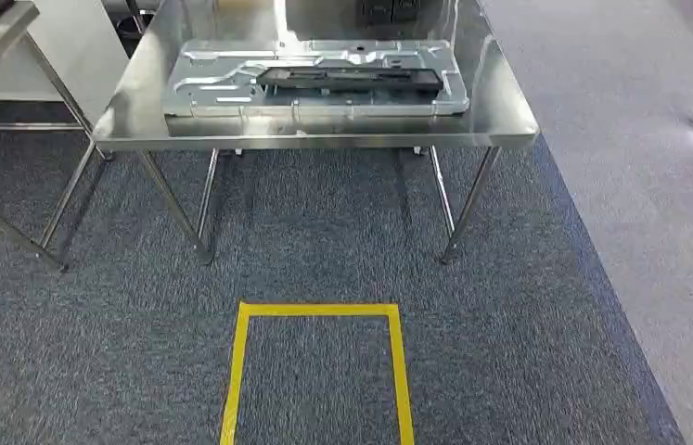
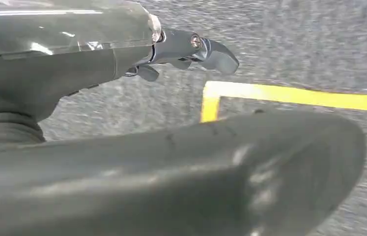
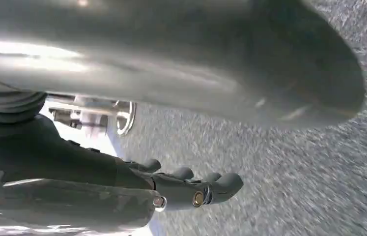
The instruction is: Take the parts from the cabinet and place them on the table.
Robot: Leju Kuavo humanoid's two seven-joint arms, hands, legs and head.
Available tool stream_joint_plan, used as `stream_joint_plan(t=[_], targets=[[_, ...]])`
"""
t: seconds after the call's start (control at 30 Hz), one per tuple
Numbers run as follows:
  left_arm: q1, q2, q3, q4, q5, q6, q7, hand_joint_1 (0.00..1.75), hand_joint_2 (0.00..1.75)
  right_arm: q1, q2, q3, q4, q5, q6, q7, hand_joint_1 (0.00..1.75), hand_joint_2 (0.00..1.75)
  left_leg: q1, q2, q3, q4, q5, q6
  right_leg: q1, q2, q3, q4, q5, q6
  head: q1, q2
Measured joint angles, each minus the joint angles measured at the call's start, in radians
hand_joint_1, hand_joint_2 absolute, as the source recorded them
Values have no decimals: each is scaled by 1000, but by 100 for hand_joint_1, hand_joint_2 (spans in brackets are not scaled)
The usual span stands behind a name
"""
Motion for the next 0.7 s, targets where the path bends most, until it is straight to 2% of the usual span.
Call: stream_joint_plan(t=[0.03, 0.07, 0.1, 0.13, 0.17, 0.2, 0.27, 0.3, 0.33, 0.37, 0.4, 0.43, 0.47, 0.5, 0.53, 0.57, 0.6, 0.63, 0.67, 0.7], targets=[[0, 1, -2, 0, 0, 2, 3, 0, 0, 0, 1, -1, 0, -3, 0, -4, 0, 0, 1, 1, -19, 9, 8, -2, -3, 0, 20, -1, 28, 4, 0, 0], [0, 3, -3, 0, 0, 3, 4, 0, 0, 0, 2, -2, 0, -3, 0, -10, 0, 0, 2, 1, -37, 18, 13, -6, -7, 0, 61, -45, 66, 6, 0, 0], [1, 3, -6, 0, 0, 5, 5, 0, 0, -1, 2, -2, 0, -3, 0, -16, 0, 0, 4, 0, -53, 28, 18, -10, -10, 0, 120, -121, 96, 6, 0, 0], [1, 4, -10, 0, 0, 5, 5, 0, 0, -3, 2, -2, 0, -3, 0, -20, 0, 0, 4, 0, -67, 41, 22, -14, -11, -1, 187, -212, 103, 5, 0, 0], [2, 6, -12, 0, -1, 5, 2, 0, 0, -7, 4, -2, 0, -3, 0, -23, 0, 0, 1, 0, -79, 51, 25, -19, -8, 1, 236, -288, 70, 0, 0, 0], [1, 6, -16, 0, -3, 4, -3, 0, 0, -8, 4, -2, 0, -4, 0, -28, 0, 0, 0, 0, -85, 56, 31, -26, -4, 2, 246, -320, 61, -10, -2, 0], [0, 8, -23, 0, -7, -4, -14, 0, 0, -9, 6, -4, 0, -4, 1, -35, 0, 0, 3, 0, -88, 53, 48, -40, 2, 2, 233, -312, 70, -21, 0, 0], [2, 8, -26, 0, -9, -8, -19, 0, 0, -8, 6, -4, 0, -4, 1, -36, 0, 0, 1, 0, -89, 51, 56, -48, -1, 1, 227, -316, 79, -31, 1, 0], [3, 10, -27, 0, -10, -8, -21, 0, 0, -9, 10, -5, 2, -4, 2, -36, 0, 0, 6, -4, -96, 60, 40, -54, -7, -5, 219, -322, 94, -43, 1, 0], [4, 11, -30, 0, -10, -8, -23, 0, 0, -12, 11, -5, 3, -4, 2, -36, 0, 0, 7, -7, -111, 90, -10, -56, -6, -6, 205, -322, 104, -56, 0, 0], [4, 11, -32, 0, -11, -9, -24, 0, 0, -13, 11, -5, 3, -4, 2, -37, 0, 0, 8, -8, -129, 146, -73, -59, -6, -7, 193, -322, 114, -60, -2, 0], [3, 12, -34, 0, -11, -8, -25, 0, 0, -13, 11, -5, 3, -4, 2, -37, 0, 0, 9, -8, -149, 227, -138, -63, -4, -7, 178, -322, 127, -61, -1, 0], [3, 13, -35, 0, -12, -8, -27, 0, 0, -13, 11, -6, 3, -4, 2, -37, 0, 0, 10, -8, -162, 301, -175, -67, -2, -7, 161, -320, 139, -61, -2, 0], [3, 13, -38, 0, -15, -10, -31, 0, 0, -13, 11, -7, 3, -6, 2, -37, 0, 0, 11, -8, -164, 353, -179, -69, -2, -7, 143, -317, 152, -60, -1, 0], [3, 13, -41, 0, -18, -13, -35, 0, 0, -13, 11, -7, 3, -6, 3, -40, 0, 0, 12, -8, -151, 365, -152, -69, -2, -7, 125, -314, 163, -59, -2, 0], [1, 13, -43, 0, -19, -14, -37, 0, 0, -13, 12, -7, 3, -6, 3, -42, 0, 0, 12, -8, -122, 341, -109, -69, -2, -7, 107, -309, 173, -56, -2, 0], [-1, 13, -44, 0, -19, -17, -38, 0, 0, -13, 14, -7, 3, -6, 0, -46, 0, 0, 13, -8, -76, 286, -70, -69, -2, -7, 89, -303, 182, -52, -2, 0], [-5, 13, -45, 0, -17, -19, -38, 0, 0, -13, 16, -7, 3, -6, -4, -51, 0, 0, 13, -9, -7, 196, -53, -66, -3, -6, 73, -295, 191, -48, -2, 0], [-9, 13, -46, 0, -12, -19, -35, 0, 0, -17, 18, -7, 3, -2, -8, -55, 0, 0, 13, -12, 72, 97, -80, -61, -1, -6, 66, -289, 198, -41, -2, 0], [-15, 14, -46, 0, -8, -18, -34, 0, 0, -16, 22, -7, 4, 1, -15, -63, 0, 0, 8, -14, 120, 8, -105, -55, 2, -6, 60, -281, 204, -35, -1, 0]])
